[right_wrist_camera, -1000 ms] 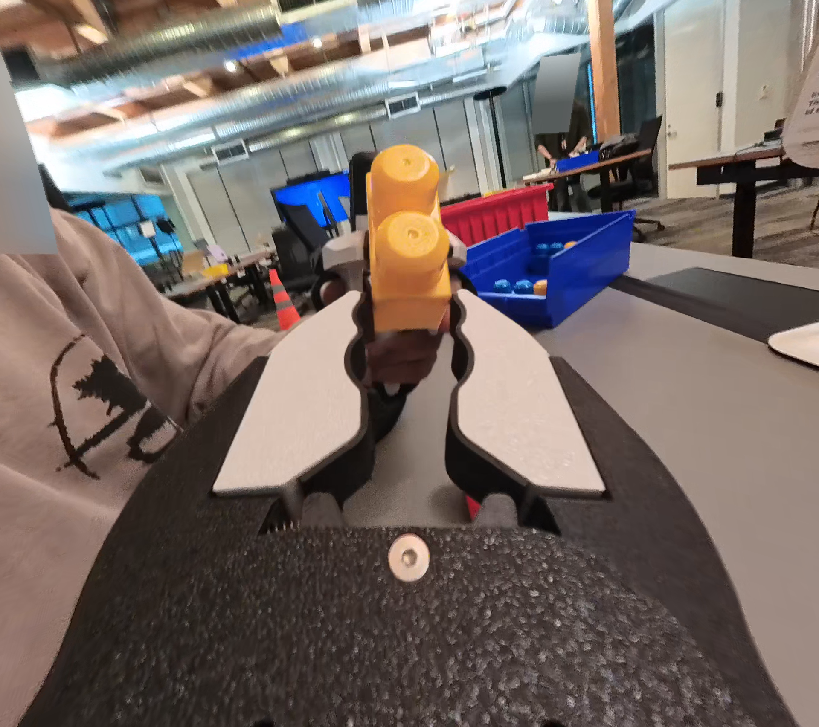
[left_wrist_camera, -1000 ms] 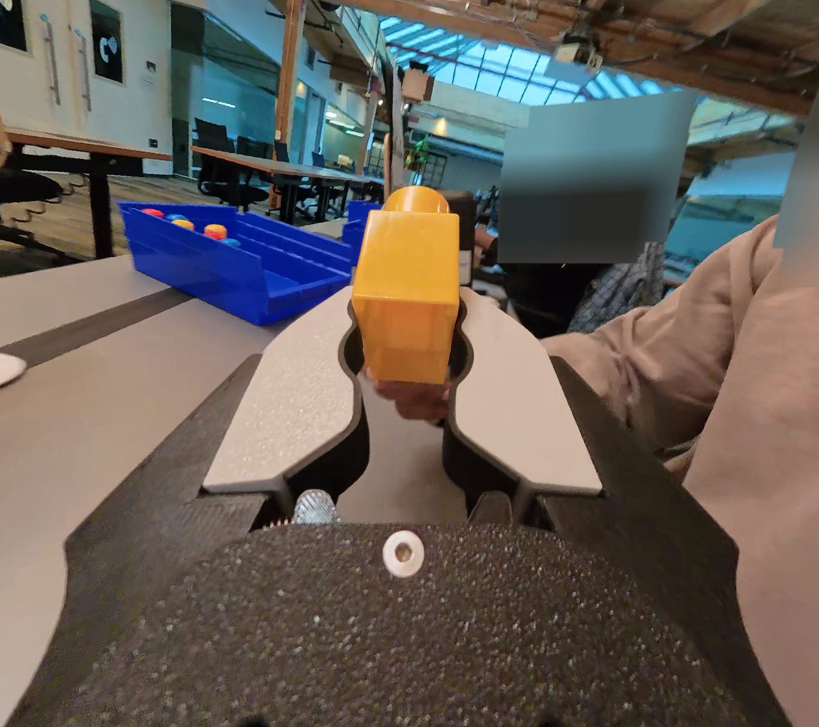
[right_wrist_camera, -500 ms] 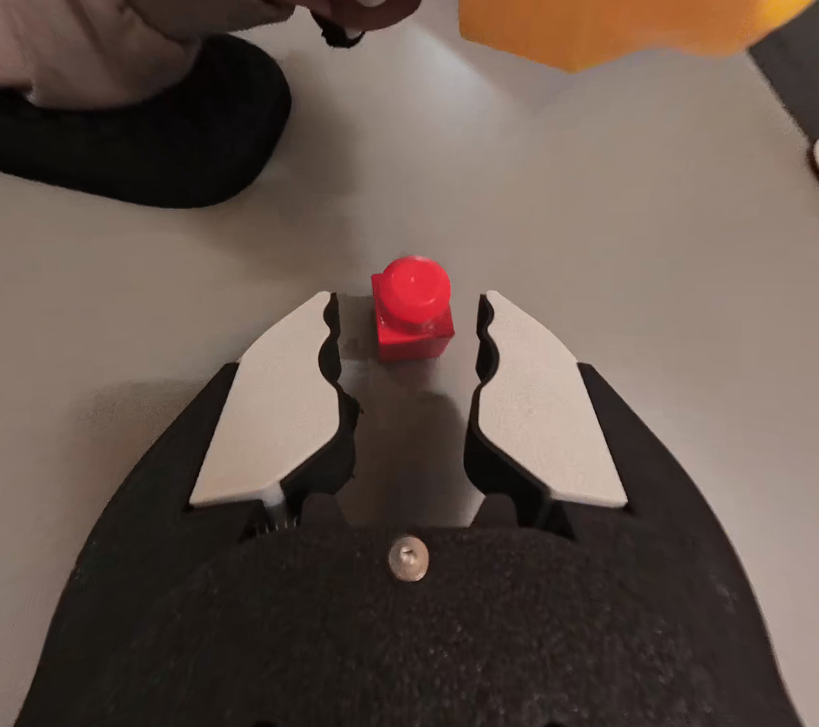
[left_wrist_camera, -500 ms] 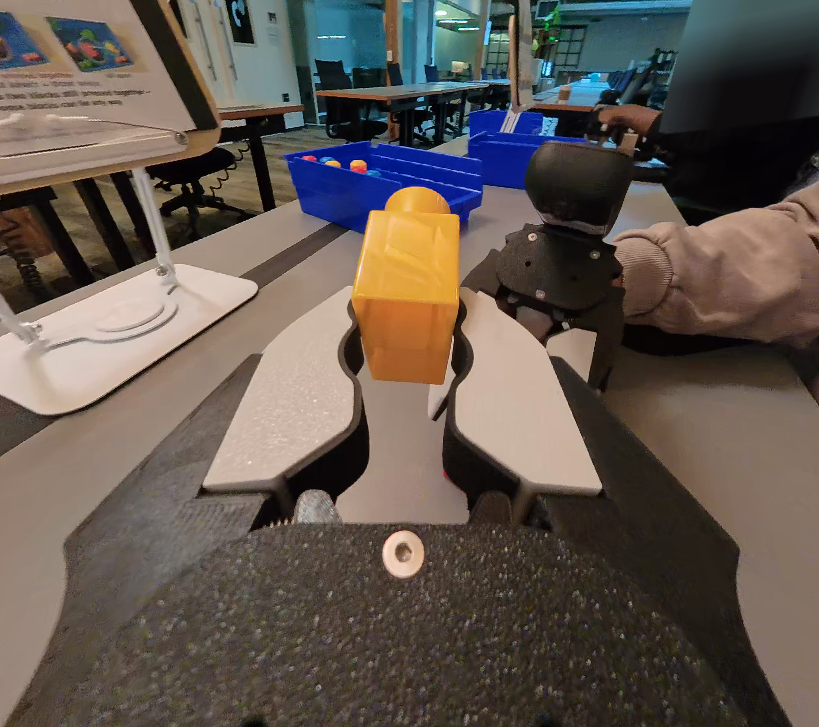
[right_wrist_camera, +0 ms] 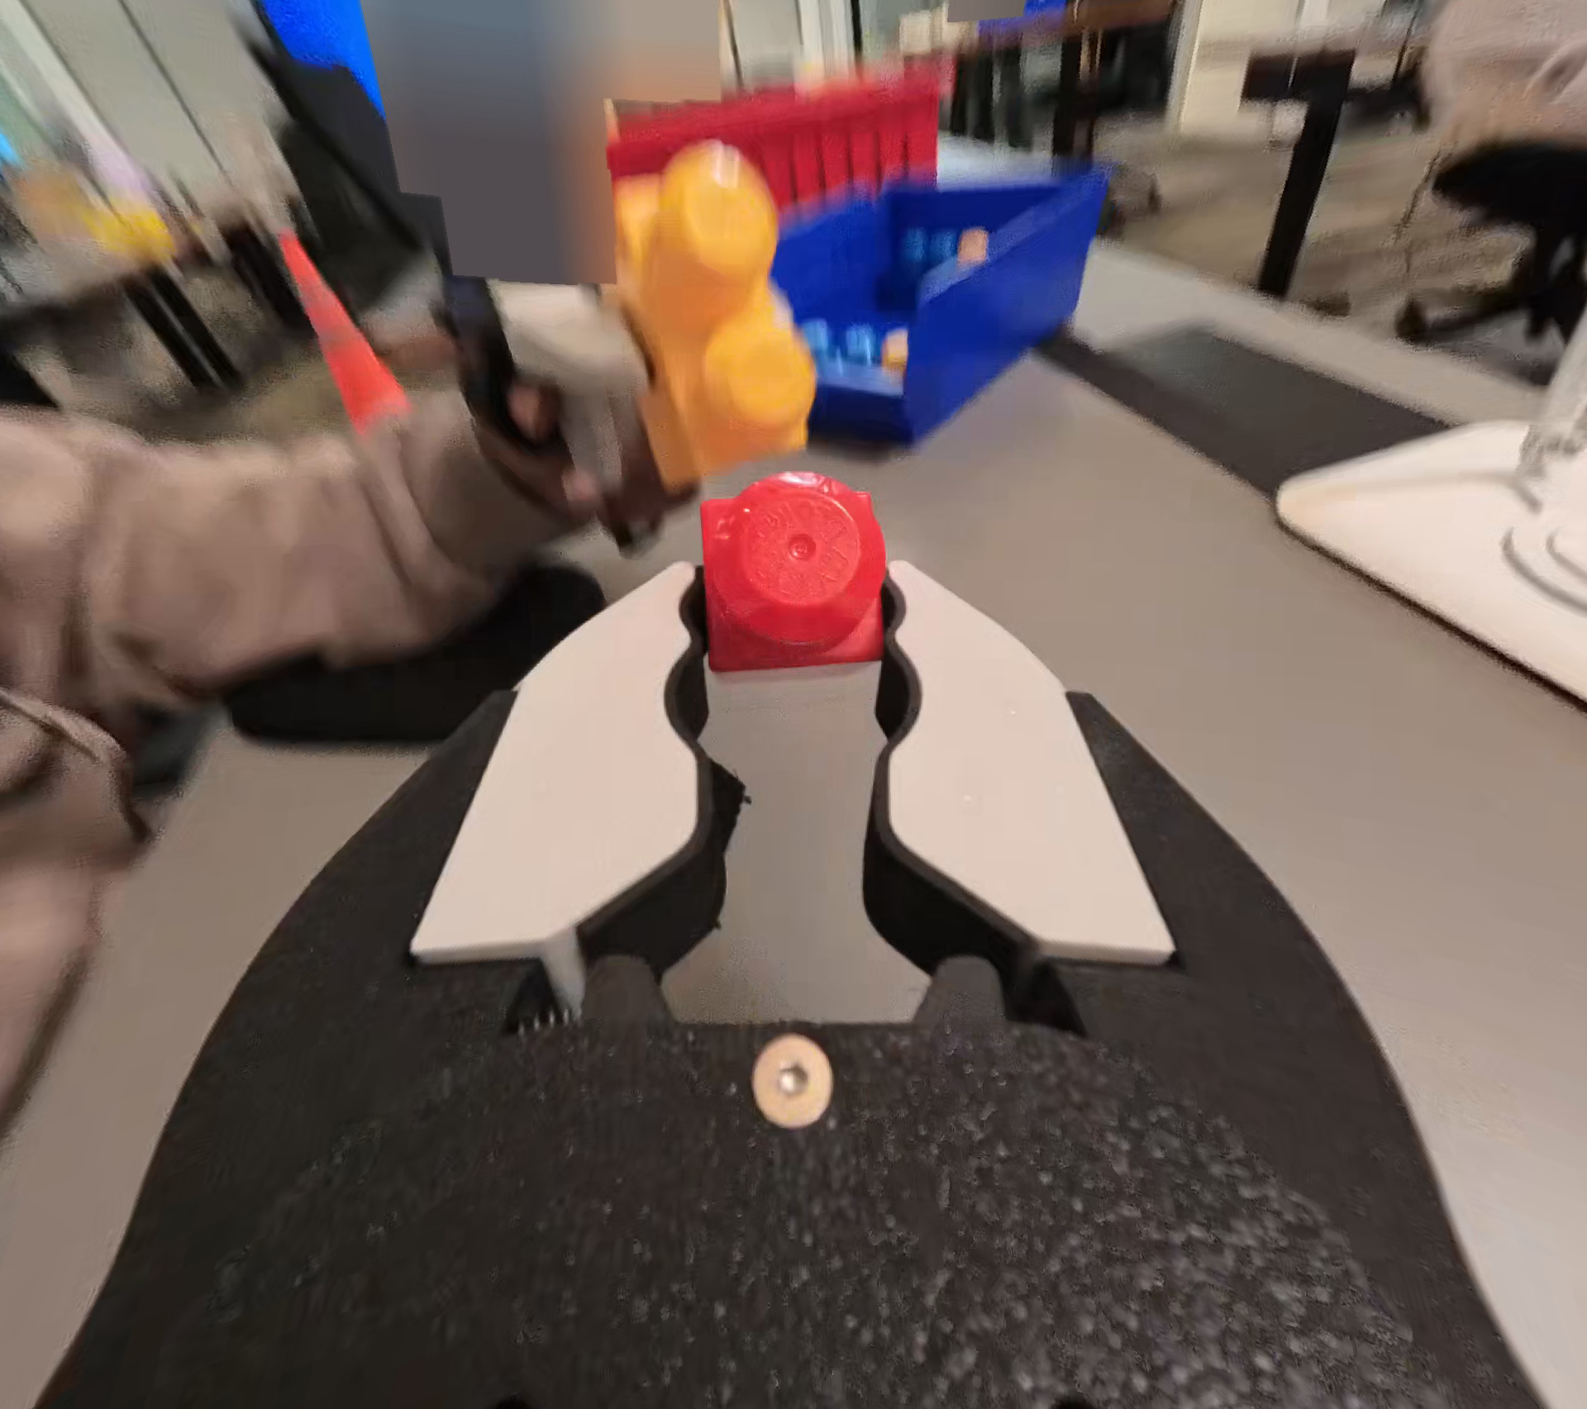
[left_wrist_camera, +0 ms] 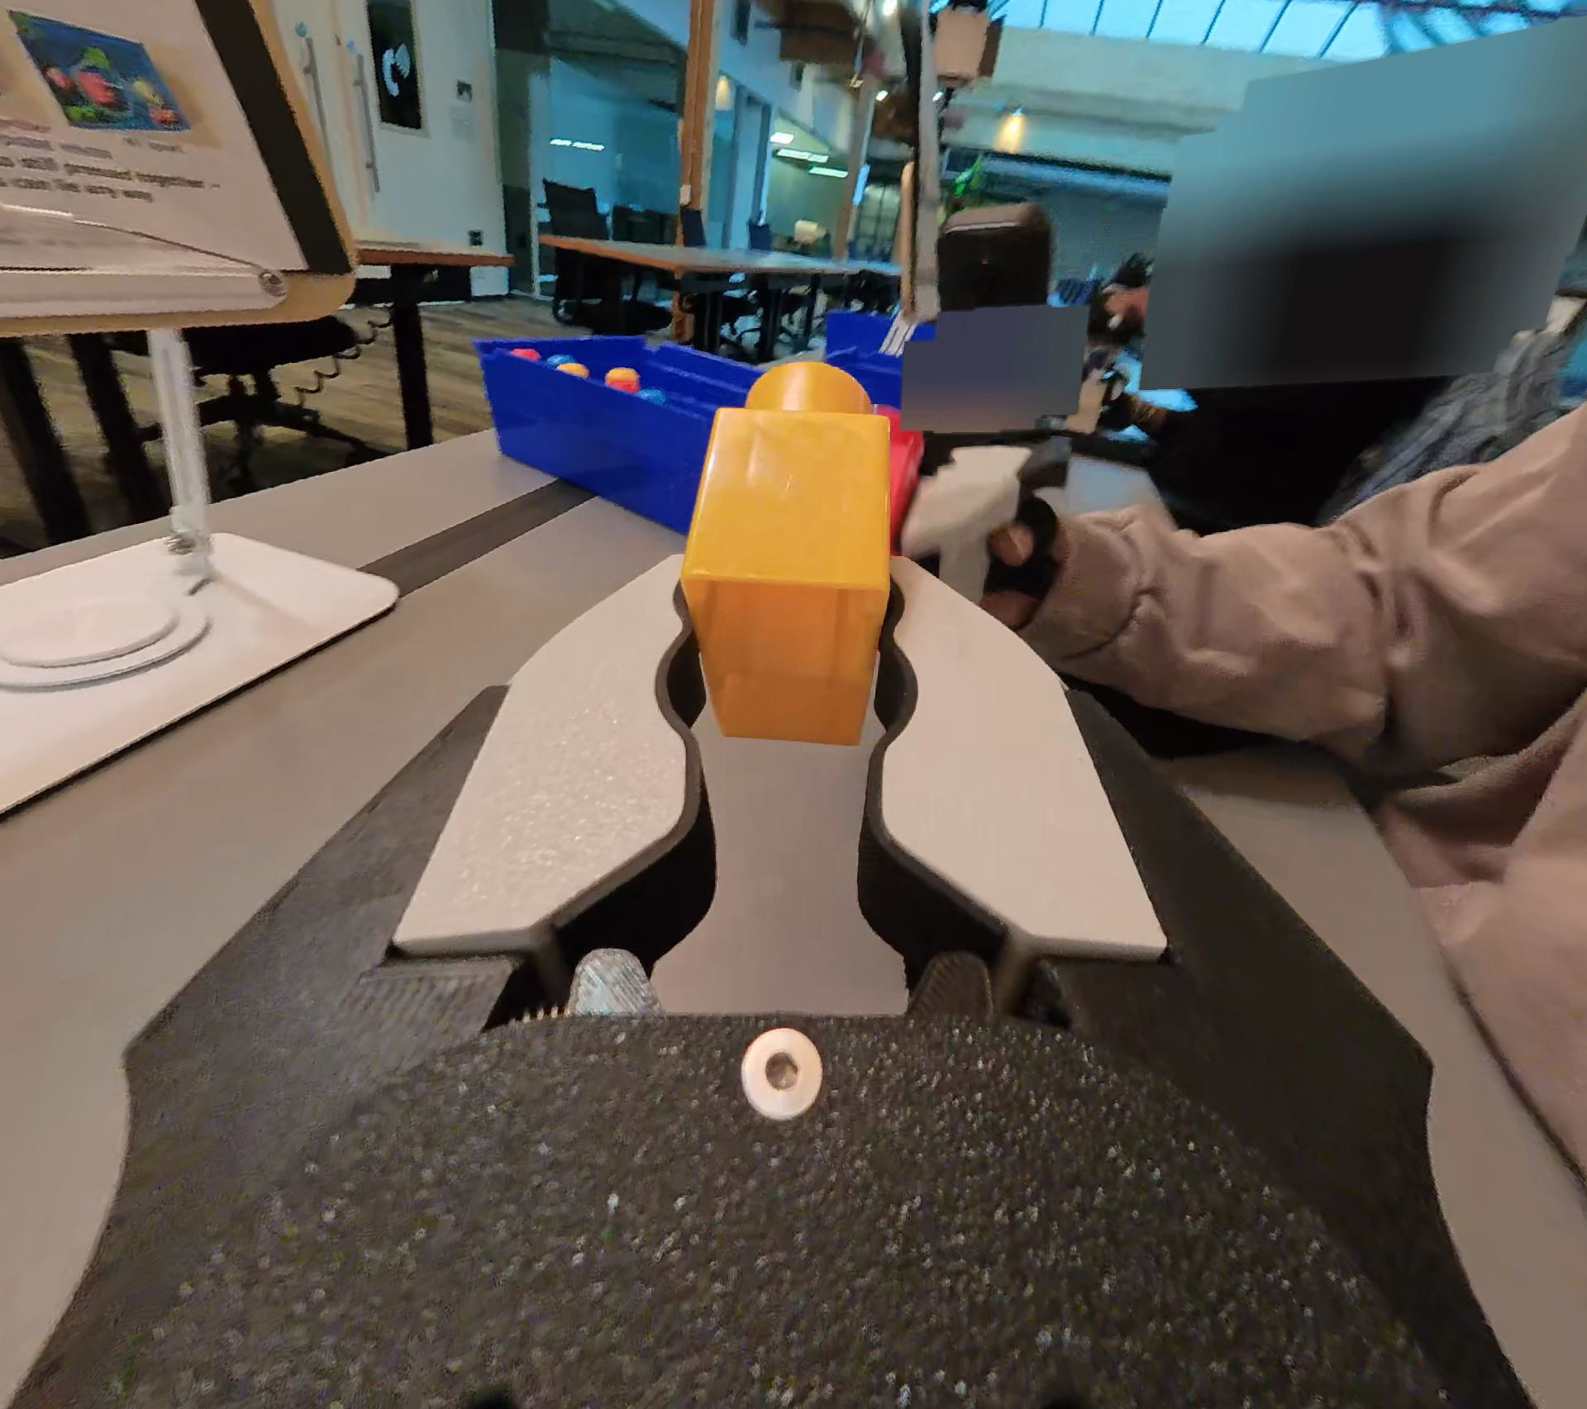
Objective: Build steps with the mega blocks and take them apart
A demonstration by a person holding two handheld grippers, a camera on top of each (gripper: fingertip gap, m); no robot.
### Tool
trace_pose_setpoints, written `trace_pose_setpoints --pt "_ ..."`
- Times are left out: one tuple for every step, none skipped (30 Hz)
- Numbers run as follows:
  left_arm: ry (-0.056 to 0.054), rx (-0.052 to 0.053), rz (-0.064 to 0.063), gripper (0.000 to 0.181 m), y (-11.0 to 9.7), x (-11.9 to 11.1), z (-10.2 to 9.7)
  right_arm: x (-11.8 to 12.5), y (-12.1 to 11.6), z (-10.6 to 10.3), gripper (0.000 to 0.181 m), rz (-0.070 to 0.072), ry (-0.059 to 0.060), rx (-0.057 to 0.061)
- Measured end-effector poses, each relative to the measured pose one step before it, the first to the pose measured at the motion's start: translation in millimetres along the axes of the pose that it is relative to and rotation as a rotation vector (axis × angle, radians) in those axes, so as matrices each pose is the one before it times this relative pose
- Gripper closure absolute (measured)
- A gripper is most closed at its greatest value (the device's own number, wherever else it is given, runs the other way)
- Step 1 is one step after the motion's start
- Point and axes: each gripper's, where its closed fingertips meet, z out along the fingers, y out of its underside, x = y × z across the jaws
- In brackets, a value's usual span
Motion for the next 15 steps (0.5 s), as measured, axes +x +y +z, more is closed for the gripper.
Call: trace_pose_setpoints --pt "0.0205 0.0172 -0.0190 0.144 -2.53 3.68 1.13 -1.17 -19.86 -9.03 0.145 0.0422 -0.0309 0.1235" --pt "0.0209 0.0167 -0.0179 0.144 -2.21 3.92 1.35 -3.11 -18.74 -7.18 0.145 0.0420 -0.0378 0.1135" --pt "0.0233 0.0124 -0.0189 0.144 -1.52 4.15 1.59 -2.74 -15.70 -5.14 0.145 0.0391 -0.0289 0.0932" --pt "0.0194 0.0084 -0.0167 0.144 -0.67 3.62 1.93 -2.52 -12.33 -3.32 0.145 0.0294 -0.0222 0.0725" --pt "0.0154 0.0039 -0.0119 0.144 0.25 3.23 2.31 -1.88 -8.48 -1.78 0.145 0.0206 -0.0139 0.0496" --pt "0.0156 0.0023 -0.0113 0.144 0.53 3.22 2.56 -2.86 -5.00 -0.43 0.145 0.0158 -0.0172 0.0315" --pt "0.0172 0.0065 -0.0136 0.143 -0.06 3.49 2.64 -3.45 -0.75 0.86 0.145 0.0118 -0.0176 0.0055" --pt "0.0187 0.0089 -0.0149 0.144 -0.36 3.82 2.59 -2.23 2.94 1.67 0.145 -0.0066 -0.0043 -0.0115" --pt "0.0156 0.0042 -0.0111 0.144 0.00 3.43 2.64 -2.29 5.62 2.23 0.145 -0.0149 -0.0031 -0.0222" --pt "0.0062 -0.0070 -0.0028 0.144 1.40 2.20 2.75 -2.03 6.69 2.34 0.145 -0.0099 -0.0043 -0.0263" --pt "-0.0007 -0.0105 0.0028 0.144 1.73 1.27 2.51 -2.05 5.79 2.23 0.145 -0.0027 -0.0071 -0.0173" --pt "0.0025 -0.0023 -0.0029 0.143 0.56 1.42 1.94 -1.93 5.58 2.20 0.145 0.0025 -0.0095 -0.0189" --pt "0.0006 0.0036 -0.0135 0.144 -0.55 0.40 0.90 -0.62 6.51 2.03 0.145 -0.0073 -0.0017 -0.0314" --pt "0.0059 -0.0019 -0.0144 0.144 0.09 0.59 0.42 -1.39 4.76 1.58 0.145 -0.0075 -0.0074 -0.0233" --pt "0.0076 -0.0032 -0.0086 0.143 0.56 0.74 0.34 -1.89 4.94 2.20 0.145 -0.0052 -0.0086 -0.0221"
